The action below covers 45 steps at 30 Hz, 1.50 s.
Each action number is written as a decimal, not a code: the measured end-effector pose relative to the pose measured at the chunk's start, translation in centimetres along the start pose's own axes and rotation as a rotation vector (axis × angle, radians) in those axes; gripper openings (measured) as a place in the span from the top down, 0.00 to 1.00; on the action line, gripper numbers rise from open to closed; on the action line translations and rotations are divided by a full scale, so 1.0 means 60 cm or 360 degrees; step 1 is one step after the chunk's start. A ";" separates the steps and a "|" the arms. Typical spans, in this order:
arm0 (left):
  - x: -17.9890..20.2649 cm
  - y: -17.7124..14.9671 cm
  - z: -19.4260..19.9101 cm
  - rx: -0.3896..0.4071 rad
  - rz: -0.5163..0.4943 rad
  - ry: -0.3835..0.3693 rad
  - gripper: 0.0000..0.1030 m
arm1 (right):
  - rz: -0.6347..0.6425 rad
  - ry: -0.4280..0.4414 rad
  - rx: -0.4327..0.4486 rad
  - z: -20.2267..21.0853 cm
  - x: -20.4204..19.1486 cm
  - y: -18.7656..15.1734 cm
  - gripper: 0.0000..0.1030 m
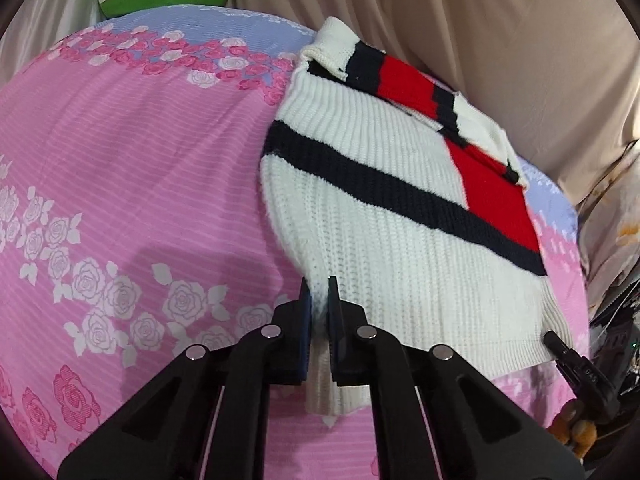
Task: Fold small clothes
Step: 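Grasp the ribbed sweater hem with both grippers, then lift the hem with both grippers and fold it over toward the collar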
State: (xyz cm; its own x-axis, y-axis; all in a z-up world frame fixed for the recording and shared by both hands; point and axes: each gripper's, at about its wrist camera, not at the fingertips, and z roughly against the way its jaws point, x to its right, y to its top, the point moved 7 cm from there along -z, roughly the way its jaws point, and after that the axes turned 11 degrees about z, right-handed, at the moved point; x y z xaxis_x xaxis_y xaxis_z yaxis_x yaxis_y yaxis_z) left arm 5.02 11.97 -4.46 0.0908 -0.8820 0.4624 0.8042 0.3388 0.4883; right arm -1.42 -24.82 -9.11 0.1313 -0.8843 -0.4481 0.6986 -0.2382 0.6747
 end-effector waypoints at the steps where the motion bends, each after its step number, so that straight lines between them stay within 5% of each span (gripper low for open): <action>1: 0.001 0.001 0.010 0.0015 -0.0004 -0.0010 0.95 | 0.0010 0.0015 0.0031 0.010 -0.003 0.004 0.94; 8: 0.021 -0.015 0.069 0.0055 -0.0075 -0.0084 0.96 | 0.0116 0.0019 0.0118 0.062 -0.025 0.003 0.95; 17: -0.014 -0.081 0.040 -0.0117 -0.0089 0.0028 0.92 | 0.0069 -0.0062 -0.0071 0.053 0.017 -0.059 0.95; 19: -0.021 -0.087 0.027 -0.0138 -0.0059 0.0040 0.78 | 0.0057 -0.0084 -0.0107 0.044 0.022 -0.058 0.90; 23: -0.020 -0.080 0.030 -0.0083 0.0008 -0.0031 0.26 | 0.0010 -0.0073 -0.0149 0.037 0.031 -0.054 0.77; 26: -0.020 -0.069 0.021 -0.0032 0.0029 -0.0015 0.22 | -0.0044 -0.0021 -0.0149 0.033 0.035 -0.051 0.67; 29: -0.004 -0.060 0.007 0.0006 -0.0028 -0.0028 0.25 | -0.0060 0.0063 -0.0140 0.022 0.029 -0.041 0.67; 31: 0.008 -0.057 -0.002 -0.0006 -0.0054 -0.0057 0.43 | -0.0051 0.0092 -0.0132 0.016 0.022 -0.034 0.79; 32: 0.013 -0.056 -0.004 -0.0007 -0.0067 -0.0048 0.57 | -0.0033 0.0101 -0.0104 0.017 0.016 -0.029 0.88; 33: 0.016 -0.054 -0.007 -0.0032 -0.0068 -0.0065 0.87 | -0.0019 0.0113 -0.0083 0.020 0.011 -0.025 0.93; 34: 0.016 -0.053 -0.005 -0.0044 -0.0051 -0.0077 0.94 | -0.0001 0.0124 -0.0035 0.028 0.004 -0.020 0.93; 37: 0.024 -0.048 0.042 0.0024 -0.0063 -0.0156 0.94 | 0.0069 0.0195 0.0075 0.071 -0.021 -0.008 0.94; 45: 0.081 -0.073 0.302 0.0331 -0.0286 -0.0520 0.96 | 0.0377 0.0337 0.0498 0.281 -0.095 0.018 0.95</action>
State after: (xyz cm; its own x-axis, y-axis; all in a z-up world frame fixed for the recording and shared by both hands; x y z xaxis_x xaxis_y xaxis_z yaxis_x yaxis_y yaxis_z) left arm -8.73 12.14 9.06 -0.2578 -0.7943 0.5501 0.6515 0.2775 0.7061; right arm -13.27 -26.80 4.09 0.4260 -0.8350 -0.3483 0.3900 -0.1779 0.9035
